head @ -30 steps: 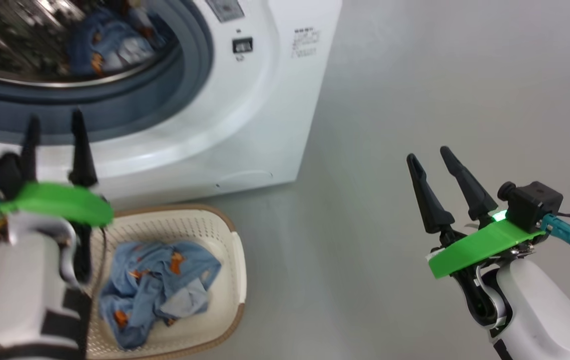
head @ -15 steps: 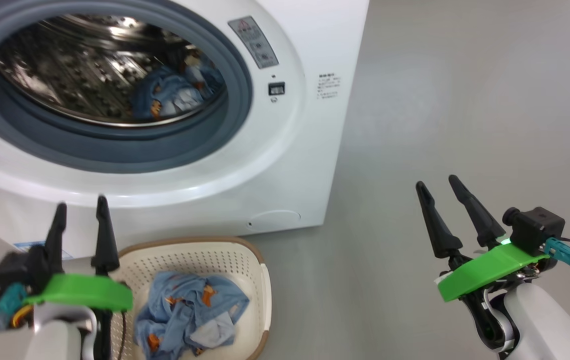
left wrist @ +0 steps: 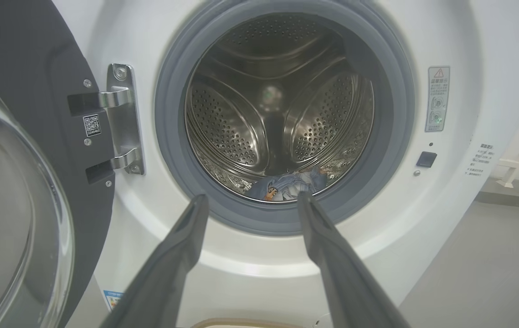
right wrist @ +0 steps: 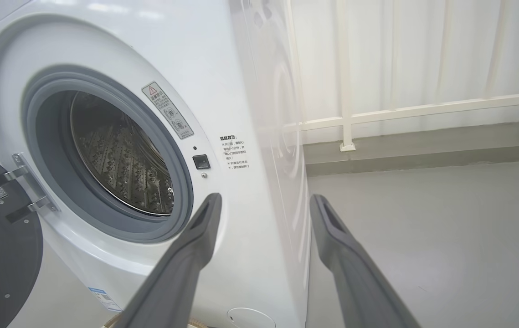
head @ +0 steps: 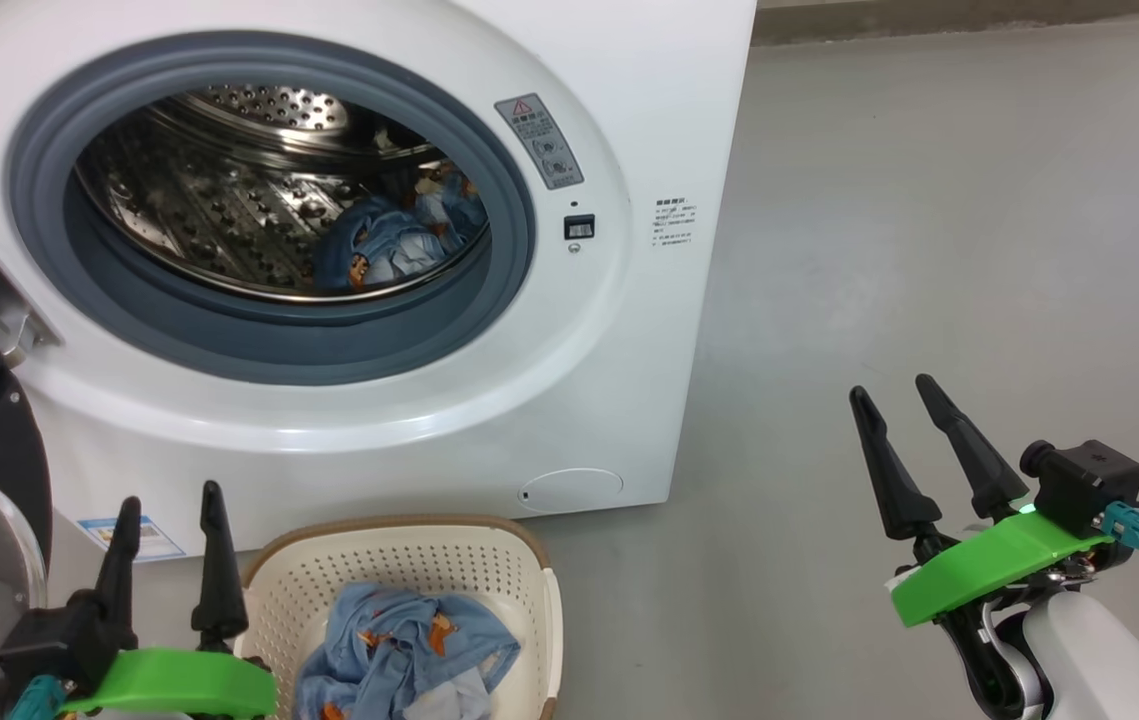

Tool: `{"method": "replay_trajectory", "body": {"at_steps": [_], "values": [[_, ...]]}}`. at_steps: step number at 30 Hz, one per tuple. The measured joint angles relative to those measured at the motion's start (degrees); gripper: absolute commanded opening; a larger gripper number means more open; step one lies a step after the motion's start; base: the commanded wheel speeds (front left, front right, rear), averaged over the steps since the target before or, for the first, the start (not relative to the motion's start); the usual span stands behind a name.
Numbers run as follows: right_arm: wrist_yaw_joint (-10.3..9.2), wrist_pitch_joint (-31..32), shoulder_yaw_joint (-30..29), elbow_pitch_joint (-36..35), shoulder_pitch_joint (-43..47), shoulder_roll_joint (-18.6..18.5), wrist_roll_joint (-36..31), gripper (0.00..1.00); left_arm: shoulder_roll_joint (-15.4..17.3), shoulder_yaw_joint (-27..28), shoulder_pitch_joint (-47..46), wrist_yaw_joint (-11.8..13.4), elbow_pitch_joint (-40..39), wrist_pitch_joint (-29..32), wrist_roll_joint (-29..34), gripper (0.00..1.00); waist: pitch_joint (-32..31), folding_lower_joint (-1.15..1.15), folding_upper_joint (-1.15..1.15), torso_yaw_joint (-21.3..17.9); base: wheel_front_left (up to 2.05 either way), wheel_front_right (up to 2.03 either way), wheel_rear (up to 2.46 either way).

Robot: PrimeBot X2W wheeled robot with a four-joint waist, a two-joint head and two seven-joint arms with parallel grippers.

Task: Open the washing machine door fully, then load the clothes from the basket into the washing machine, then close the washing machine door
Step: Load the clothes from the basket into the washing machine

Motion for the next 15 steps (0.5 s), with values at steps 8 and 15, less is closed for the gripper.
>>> {"method": "replay_trajectory", "body": {"at_steps": [8, 15], "values": [[0.0, 0.0, -1.07, -0.13, 0.39, -0.13, -0.02, 1.0, -0.79, -0.63, 1.71, 0.57, -2.68, 0.0, -0.01, 1.0, -0.37, 0.0, 0.0, 0.22, 0.0, 0.0, 0.0], [0.0, 0.0, -1.11, -0.15, 0.4, -0.24, -0.54, 1.0, -0.9, -1.32, 2.27, 1.14, -3.61, 0.0, -0.01, 1.0, -0.34, 0.0, 0.0, 0.52, 0.0, 0.0, 0.0]]}}
